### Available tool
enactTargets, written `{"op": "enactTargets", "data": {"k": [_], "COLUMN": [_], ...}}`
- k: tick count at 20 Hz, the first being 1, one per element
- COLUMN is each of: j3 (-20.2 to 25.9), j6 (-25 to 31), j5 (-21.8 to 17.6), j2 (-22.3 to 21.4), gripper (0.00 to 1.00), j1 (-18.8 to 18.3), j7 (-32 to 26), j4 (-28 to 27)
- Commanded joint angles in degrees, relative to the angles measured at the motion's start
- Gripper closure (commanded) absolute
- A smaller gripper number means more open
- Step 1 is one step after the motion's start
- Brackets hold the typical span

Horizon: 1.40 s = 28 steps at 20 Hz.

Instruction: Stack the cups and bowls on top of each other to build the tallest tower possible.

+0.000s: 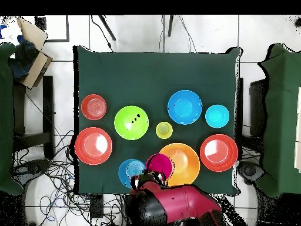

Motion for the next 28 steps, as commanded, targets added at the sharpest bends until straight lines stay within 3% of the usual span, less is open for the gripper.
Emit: {"op": "enactTargets", "data": {"k": [1, 9, 28], "j3": [5.63, 8.07, 21.41], "j6": [2.02, 2.87, 11.96], "j5": [-7.38, -11.86, -11.85], "j2": [6.16, 7.43, 7.06], "gripper": [1.0, 1.0, 1.0], "j1": [-3.58, -7.12, -19.76], "j7": [-5.17, -6.26, -13.64], "j4": [-5.46, -6.54, -7.56]}}
